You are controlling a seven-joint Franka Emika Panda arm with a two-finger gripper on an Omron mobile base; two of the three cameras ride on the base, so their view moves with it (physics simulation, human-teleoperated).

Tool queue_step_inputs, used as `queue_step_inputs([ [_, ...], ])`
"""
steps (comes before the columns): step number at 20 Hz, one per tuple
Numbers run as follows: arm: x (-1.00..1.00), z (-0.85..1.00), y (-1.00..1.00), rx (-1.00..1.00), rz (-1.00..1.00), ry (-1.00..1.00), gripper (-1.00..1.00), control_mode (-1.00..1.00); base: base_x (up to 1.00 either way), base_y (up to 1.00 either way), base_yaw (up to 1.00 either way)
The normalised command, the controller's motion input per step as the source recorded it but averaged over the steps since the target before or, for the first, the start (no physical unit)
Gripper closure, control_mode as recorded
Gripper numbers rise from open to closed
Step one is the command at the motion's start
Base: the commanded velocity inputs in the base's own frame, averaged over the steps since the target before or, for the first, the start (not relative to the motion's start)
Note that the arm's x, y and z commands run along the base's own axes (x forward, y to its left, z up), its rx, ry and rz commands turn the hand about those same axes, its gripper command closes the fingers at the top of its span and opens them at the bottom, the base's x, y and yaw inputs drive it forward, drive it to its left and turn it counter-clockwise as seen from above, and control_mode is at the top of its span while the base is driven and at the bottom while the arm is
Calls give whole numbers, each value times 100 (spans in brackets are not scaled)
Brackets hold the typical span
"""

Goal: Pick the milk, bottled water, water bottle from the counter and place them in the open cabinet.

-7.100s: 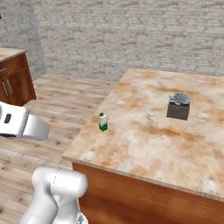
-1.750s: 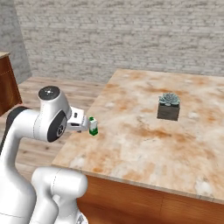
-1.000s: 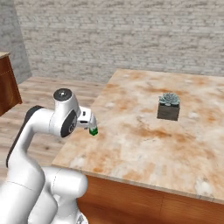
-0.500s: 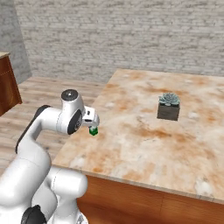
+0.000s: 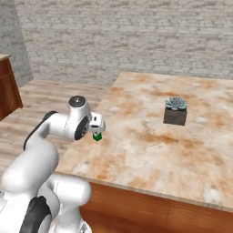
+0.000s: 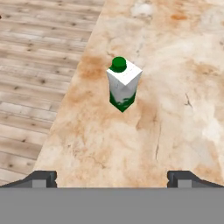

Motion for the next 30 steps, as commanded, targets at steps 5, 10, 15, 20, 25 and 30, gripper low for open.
queue_step_inputs([
  [5, 14, -22, 0, 0, 1, 0, -100, -100, 0, 0, 0],
  [10, 13, -17, 0, 0, 1, 0, -100, -100, 0, 0, 0],
  [15, 9, -14, 0, 0, 1, 0, -100, -100, 0, 0, 0],
  [20, 8, -18, 0, 0, 1, 0, -100, -100, 0, 0, 0],
  [25, 11, -9, 0, 0, 1, 0, -100, -100, 0, 0, 0],
  [30, 20, 0, 0, 0, 0, 0, -100, -100, 0, 0, 0],
])
